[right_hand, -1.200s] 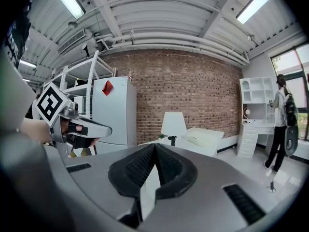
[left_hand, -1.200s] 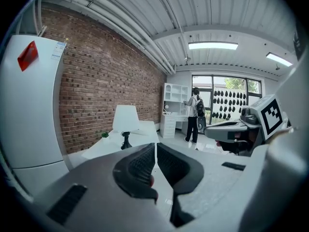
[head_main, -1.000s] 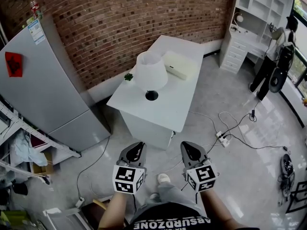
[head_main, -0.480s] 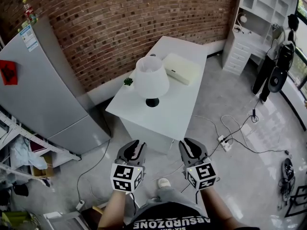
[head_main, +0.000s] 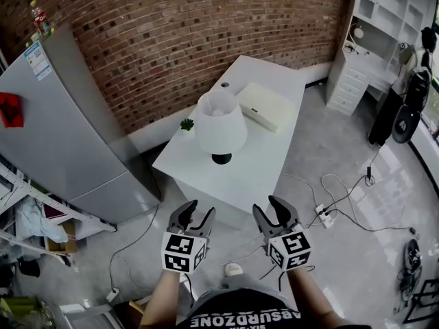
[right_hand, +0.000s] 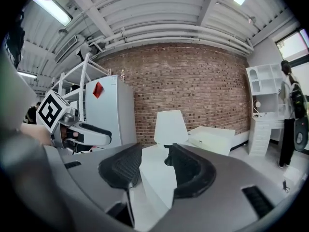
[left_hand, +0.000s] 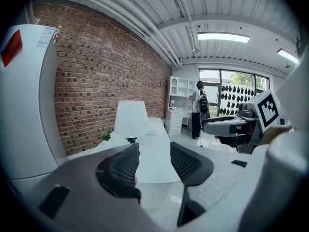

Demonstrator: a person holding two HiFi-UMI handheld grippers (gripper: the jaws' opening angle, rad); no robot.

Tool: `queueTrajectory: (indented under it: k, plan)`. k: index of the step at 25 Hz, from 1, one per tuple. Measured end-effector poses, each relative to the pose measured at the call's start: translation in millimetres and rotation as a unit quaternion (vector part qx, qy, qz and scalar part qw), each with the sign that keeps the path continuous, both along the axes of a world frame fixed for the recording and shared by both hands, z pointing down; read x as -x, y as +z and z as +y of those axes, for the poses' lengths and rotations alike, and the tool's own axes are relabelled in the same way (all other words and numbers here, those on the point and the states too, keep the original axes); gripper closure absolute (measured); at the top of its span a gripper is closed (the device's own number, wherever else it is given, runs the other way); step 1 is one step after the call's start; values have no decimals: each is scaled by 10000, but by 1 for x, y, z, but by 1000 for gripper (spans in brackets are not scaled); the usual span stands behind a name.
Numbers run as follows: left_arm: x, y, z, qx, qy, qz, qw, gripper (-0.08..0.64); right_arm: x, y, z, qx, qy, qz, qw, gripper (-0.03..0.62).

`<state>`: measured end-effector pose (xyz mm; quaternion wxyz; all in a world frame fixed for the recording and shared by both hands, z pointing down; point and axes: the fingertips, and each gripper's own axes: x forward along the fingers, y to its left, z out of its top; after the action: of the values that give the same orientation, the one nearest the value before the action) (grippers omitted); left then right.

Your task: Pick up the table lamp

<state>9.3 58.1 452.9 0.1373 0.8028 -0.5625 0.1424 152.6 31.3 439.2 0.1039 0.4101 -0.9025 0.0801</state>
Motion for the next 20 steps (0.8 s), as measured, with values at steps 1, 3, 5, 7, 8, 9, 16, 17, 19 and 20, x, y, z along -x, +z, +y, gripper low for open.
queueTrajectory:
  k: [1, 3, 5, 7, 8, 9, 16, 17, 19, 20]
  plan:
    - [1, 1, -6, 2, -28, -7, 10000, 374, 0, 1, -6, 3, -18, -5, 10000, 412]
    - [2, 4, -16, 22, -76, -45, 10000, 371, 0, 4, -18, 19, -92, 9, 10000, 393]
    - [3, 9, -25, 70, -130, -97, 9998, 367, 1, 7, -28, 65, -200, 36, 9998, 379]
    - [5, 12, -33, 102, -204, -131, 9997, 364, 2, 10, -37, 110, -301, 63, 9995, 365]
    - [7, 13, -38, 101, -245, -136, 9996, 364, 3, 11, -42, 119, -340, 74, 9993, 360]
    - [8, 13, -43, 95, -284, -131, 9995, 362, 3, 11, -48, 124, -371, 80, 9992, 360]
    - [18, 30, -73, 348, -314, 94, 9989, 338, 3, 23, -77, 272, -492, 93, 9984, 357]
    - [19, 33, -78, 400, -279, 127, 9987, 333, 4, 25, -81, 313, -488, 94, 9983, 357]
    - [24, 36, -87, 494, -205, 203, 9984, 329, 9, 29, -91, 413, -458, 38, 9981, 356]
    - [27, 37, -92, 535, -168, 250, 9981, 326, 12, 30, -96, 461, -440, 5, 9980, 357]
